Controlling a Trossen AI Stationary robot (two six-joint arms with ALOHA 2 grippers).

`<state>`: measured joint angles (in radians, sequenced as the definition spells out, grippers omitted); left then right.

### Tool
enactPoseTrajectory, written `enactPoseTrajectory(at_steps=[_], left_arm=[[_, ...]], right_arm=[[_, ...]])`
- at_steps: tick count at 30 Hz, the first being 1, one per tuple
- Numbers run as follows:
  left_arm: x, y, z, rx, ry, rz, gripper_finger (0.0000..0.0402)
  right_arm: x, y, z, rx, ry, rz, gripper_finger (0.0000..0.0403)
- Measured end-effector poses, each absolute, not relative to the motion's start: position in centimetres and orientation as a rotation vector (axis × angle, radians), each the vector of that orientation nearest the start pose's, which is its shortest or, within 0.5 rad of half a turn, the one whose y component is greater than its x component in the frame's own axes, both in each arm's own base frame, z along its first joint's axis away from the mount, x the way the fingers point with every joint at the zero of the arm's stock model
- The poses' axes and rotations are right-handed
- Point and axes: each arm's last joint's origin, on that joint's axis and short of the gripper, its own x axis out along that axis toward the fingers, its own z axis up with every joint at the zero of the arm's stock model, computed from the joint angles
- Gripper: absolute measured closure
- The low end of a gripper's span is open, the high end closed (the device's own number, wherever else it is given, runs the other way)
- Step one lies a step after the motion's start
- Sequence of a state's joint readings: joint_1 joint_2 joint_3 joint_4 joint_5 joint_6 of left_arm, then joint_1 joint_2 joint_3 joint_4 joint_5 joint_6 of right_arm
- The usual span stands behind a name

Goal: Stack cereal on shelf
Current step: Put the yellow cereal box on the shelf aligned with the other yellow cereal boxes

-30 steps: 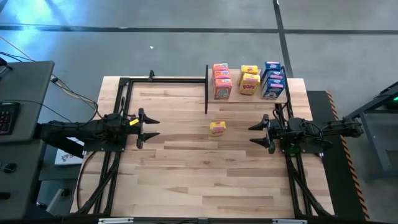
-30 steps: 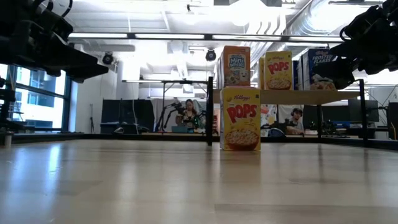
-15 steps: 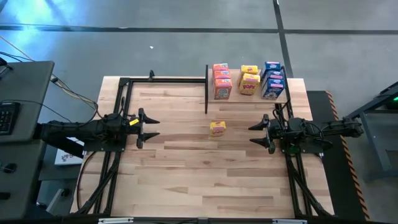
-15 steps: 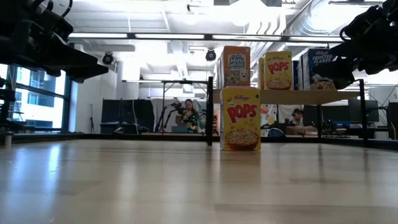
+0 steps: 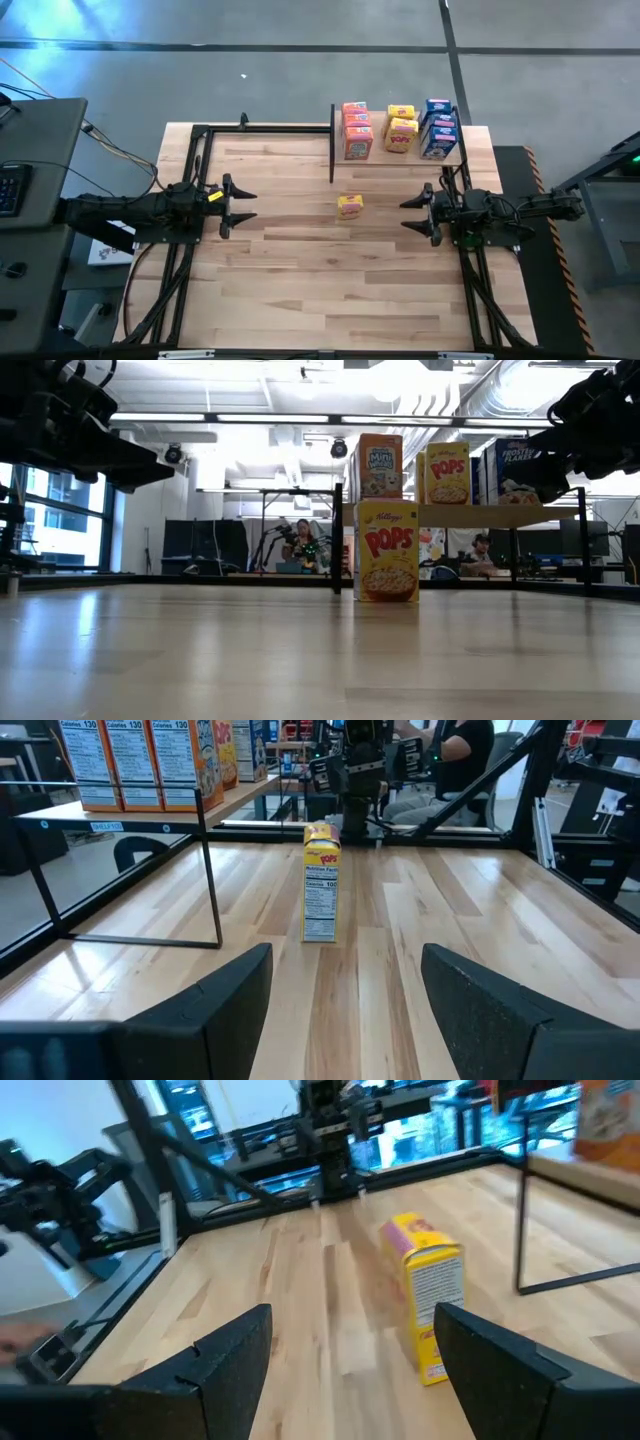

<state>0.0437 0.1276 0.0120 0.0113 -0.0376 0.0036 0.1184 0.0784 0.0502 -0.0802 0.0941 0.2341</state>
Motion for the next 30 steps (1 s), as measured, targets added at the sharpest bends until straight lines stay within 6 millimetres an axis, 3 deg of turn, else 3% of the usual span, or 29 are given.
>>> enactPoseTrajectory(at_steps=[13,21,25,30], left_arm=[[10.4,0.6,15.9,0.003,0.103,0.081,0.0153],[10.4,0.6,15.9,0.003,0.103,0.081,0.0153],[10.4,0.6,15.9,0.003,0.103,0.081,0.0153],[10.4,0.6,15.9,0.003,0.103,0.081,0.0153]], right_arm=[[10.0,0.7,18.1,0.239,-0.045,-0.06,0.0132],[9.3,0.5,21.4,0.094,-0.321,-0.069,0.0132],[9.0,0.4,23.8,0.043,-0.336,-0.123,0.0132],[9.0,0.1,26.9,-0.036,-0.235,-0.237,0.0132]])
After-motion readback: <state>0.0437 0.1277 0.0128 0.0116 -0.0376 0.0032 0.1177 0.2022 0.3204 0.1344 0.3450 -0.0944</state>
